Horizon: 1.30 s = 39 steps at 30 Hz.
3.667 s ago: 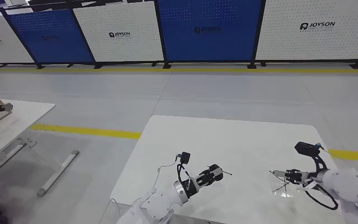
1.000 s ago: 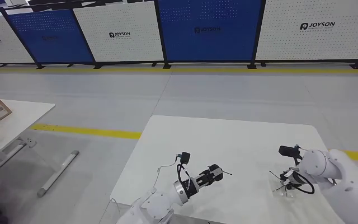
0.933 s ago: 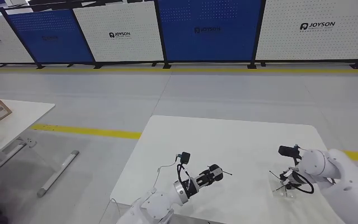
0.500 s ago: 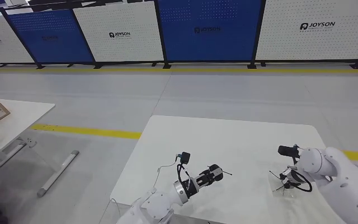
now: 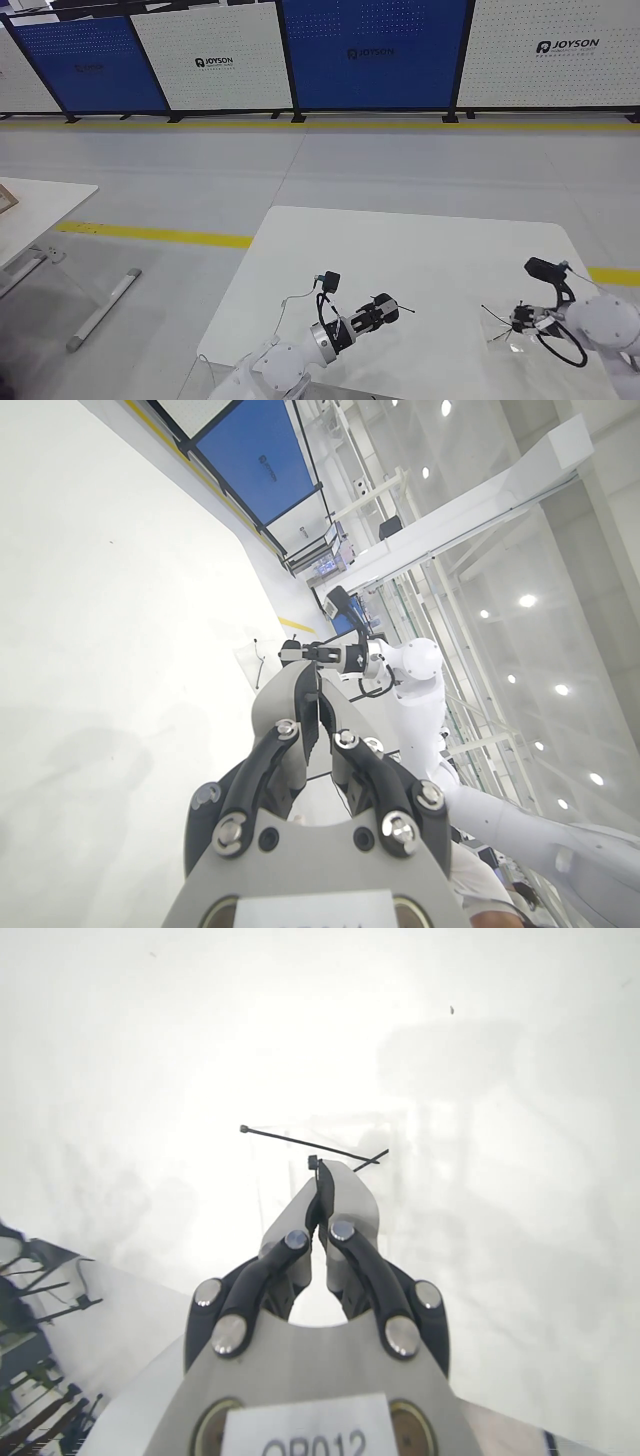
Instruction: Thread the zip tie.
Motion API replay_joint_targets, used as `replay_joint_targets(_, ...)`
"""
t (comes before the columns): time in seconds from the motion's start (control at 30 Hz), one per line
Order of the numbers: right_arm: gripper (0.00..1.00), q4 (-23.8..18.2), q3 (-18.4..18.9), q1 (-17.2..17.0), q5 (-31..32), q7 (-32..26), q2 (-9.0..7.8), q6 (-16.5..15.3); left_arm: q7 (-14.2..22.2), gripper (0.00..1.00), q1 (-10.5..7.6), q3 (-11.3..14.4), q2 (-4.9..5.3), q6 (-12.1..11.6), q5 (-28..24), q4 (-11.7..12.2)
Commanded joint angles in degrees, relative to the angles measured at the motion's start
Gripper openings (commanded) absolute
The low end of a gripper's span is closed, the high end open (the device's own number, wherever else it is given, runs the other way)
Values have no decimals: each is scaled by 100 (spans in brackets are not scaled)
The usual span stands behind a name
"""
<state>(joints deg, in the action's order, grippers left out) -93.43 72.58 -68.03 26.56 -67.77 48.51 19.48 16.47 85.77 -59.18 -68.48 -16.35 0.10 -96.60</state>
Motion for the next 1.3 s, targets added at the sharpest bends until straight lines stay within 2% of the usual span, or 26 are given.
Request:
replay_joint_targets(0.0, 0, -23, 60, -46, -25, 19, -3, 0, 0, 0, 0, 0, 0, 0, 0, 0)
replay_joint_targets(0.47, 0, -29, 60, -53, -23, 59, -1, -12, 0, 0, 0, 0, 0, 0, 0, 0)
replay_joint_targets(0.63, 0, -355, 370, -397, -238, 789, 5, -18, 0, 0, 0, 0, 0, 0, 0, 0)
replay_joint_targets(0.83, 0, -827, 975, -1186, -791, 1690, -4, -163, 0, 0, 0, 0, 0, 0, 0, 0)
replay_joint_targets(1.2, 0, -827, 975, -1186, -791, 1690, -4, -163, 0, 0, 0, 0, 0, 0, 0, 0)
replay_joint_targets(1.27, 0, -827, 975, -1186, -791, 1690, -4, -163, -167, 0, -1, 23, -15, 100, -32, -15)
